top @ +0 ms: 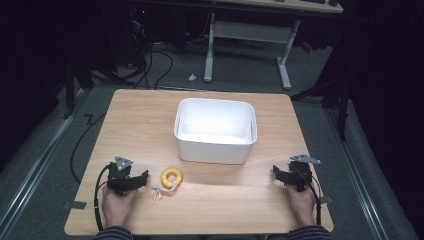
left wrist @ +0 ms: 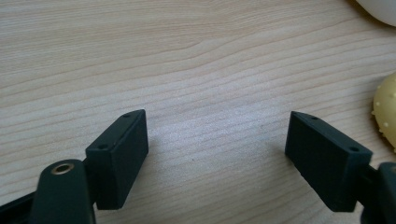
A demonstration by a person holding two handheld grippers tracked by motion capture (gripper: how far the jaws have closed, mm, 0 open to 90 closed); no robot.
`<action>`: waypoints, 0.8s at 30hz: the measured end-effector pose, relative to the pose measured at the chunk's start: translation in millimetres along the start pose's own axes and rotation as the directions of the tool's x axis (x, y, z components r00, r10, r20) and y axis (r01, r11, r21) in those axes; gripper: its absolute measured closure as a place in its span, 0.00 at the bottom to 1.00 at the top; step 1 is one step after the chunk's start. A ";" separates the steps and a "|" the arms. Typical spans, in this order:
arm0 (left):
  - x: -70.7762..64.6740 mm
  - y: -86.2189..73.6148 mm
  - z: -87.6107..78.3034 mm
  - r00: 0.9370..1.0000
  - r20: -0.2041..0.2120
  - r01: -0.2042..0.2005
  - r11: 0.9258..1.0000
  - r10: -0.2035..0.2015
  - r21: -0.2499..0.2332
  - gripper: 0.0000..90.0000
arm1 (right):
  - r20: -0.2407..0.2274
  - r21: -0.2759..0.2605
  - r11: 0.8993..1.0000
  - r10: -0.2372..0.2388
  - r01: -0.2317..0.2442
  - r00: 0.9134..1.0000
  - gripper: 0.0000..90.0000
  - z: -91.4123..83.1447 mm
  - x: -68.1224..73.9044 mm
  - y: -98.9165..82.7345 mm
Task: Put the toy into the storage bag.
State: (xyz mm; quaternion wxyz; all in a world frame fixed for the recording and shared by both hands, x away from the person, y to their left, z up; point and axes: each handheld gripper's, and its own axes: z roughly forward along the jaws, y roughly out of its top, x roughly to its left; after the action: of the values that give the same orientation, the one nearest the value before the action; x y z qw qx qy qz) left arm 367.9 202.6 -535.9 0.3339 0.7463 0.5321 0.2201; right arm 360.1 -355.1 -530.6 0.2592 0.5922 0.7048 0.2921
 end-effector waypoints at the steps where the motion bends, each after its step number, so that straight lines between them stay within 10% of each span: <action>1: 0.5 0.1 -0.4 1.000 0.003 0.000 1.000 0.000 0.002 0.26 | -0.002 -0.001 1.000 -0.002 0.002 1.000 0.27 0.0 0.0 0.0; 24: -2.7 20.5 -34.2 0.992 0.123 0.017 0.997 -0.026 0.076 0.36 | -0.007 0.001 1.000 -0.004 0.004 1.000 0.27 -0.4 0.6 -0.2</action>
State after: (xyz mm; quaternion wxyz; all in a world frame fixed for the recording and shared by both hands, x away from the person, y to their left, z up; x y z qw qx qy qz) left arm 356.9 204.8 -497.5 0.3404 0.7648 0.5261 0.1497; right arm 359.6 -354.5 -530.5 0.2567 0.5898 0.7073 0.2932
